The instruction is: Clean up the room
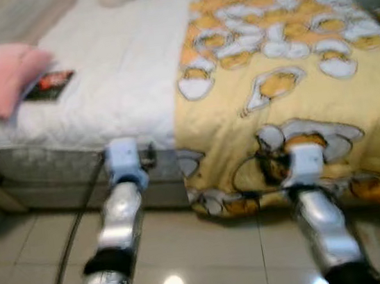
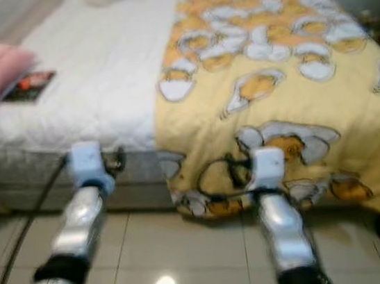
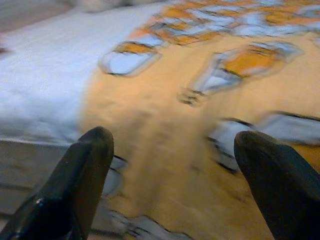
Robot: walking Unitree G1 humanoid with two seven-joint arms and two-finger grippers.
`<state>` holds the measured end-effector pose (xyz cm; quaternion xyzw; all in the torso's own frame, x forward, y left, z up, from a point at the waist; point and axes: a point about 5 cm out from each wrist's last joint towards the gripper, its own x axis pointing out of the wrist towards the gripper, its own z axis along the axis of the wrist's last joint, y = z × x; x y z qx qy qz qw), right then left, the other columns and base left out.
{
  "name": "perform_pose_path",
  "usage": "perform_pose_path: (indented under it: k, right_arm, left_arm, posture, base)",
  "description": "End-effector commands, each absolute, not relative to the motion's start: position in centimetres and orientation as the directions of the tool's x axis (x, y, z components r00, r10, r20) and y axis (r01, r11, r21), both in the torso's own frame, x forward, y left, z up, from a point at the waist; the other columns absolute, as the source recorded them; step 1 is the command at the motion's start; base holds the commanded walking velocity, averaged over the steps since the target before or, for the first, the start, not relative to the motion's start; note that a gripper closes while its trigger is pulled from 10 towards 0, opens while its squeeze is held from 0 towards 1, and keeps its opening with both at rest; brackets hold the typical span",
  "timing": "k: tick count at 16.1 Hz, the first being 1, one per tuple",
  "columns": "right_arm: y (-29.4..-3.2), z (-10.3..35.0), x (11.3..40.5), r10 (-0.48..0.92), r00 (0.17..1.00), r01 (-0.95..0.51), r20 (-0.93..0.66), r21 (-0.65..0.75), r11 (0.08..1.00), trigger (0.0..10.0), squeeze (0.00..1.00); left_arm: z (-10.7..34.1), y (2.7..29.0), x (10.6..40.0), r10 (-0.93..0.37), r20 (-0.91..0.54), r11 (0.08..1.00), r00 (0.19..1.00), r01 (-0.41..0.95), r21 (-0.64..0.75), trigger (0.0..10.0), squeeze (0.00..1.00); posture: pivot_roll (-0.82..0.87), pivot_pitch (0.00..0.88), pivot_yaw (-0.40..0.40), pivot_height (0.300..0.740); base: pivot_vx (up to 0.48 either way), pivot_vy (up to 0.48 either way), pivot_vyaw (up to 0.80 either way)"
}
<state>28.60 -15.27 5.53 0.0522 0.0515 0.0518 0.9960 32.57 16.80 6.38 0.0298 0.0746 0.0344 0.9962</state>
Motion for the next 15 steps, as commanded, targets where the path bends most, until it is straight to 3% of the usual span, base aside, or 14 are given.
perform_pose_path:
  k: [1, 4, 6, 8, 9, 12, 15]
  right_arm:
    - [-16.5, 5.2, 28.4, 0.084, 0.99, -0.072, -0.114, 0.099, 0.992, 10.0, 0.0]
    - [-16.6, 5.2, 28.5, 0.086, 0.989, -0.074, -0.12, 0.097, 0.993, 10.0, 0.0]
    - [-16.6, 5.1, 28.6, 0.094, 0.988, -0.083, -0.124, 0.095, 0.992, 10.0, 0.0]
    - [-16.5, 5.2, 28.8, 0.102, 0.987, -0.09, -0.126, 0.099, 0.991, 10.0, 0.0]
    - [-16.6, 5.2, 28.8, 0.103, 0.987, -0.091, -0.127, 0.101, 0.991, 10.0, 0.0]
    - [-16.6, 5.2, 29.0, 0.104, 0.986, -0.091, -0.127, 0.103, 0.99, 10.0, 0.0]
    - [-16.9, 4.8, 28.9, 0.068, 0.986, -0.055, -0.153, 0.088, 0.995, 10.0, 0.0]
  left_arm:
    - [7.1, 15.7, 33.1, 0.048, -0.117, 0.995, 0.992, -0.037, 0.095, 10.0, 0.0]
    - [7.2, 17.0, 32.9, 0.096, -0.115, 0.992, 0.989, -0.085, 0.096, 10.0, 0.0]
    - [7.1, 17.5, 32.7, 0.13, -0.125, 0.989, 0.984, -0.118, 0.094, 10.0, 0.0]
    - [6.8, 17.8, 32.3, 0.182, -0.117, 0.936, 0.976, -0.135, 0.326, 10.0, 0.0]
    - [6.4, 17.6, 32.0, 0.174, -0.133, 0.928, 0.976, -0.117, 0.353, 10.0, 0.0]
    - [5.8, 16.7, 31.8, 0.11, -0.178, 0.949, 0.978, -0.049, 0.313, 10.0, 0.0]
    - [7.1, 16.9, 32.6, 0.158, -0.147, 0.958, 0.976, -0.115, 0.263, 10.0, 0.0]
  posture:
    - [0.02, 0.0, 0.035, 0.74]
    - [0.04, 0.0, 0.028, 0.74]
    - [0.04, 0.0, 0.025, 0.74]
    - [0.05, 0.0, 0.021, 0.74]
    - [0.05, 0.0, 0.022, 0.74]
    - [0.05, 0.0, 0.023, 0.74]
    - [0.05, 0.0, 0.025, 0.74]
  base:
    - [0.0, 0.0, 0.49]
    - [0.0, 0.0, 0.5]
    - [0.0, -0.458, 0.5]
    - [0.0, -0.444, 0.5]
    - [0.0, -0.428, 0.49]
    - [0.0, -0.417, 0.5]
    - [0.32, 0.0, 0.17]
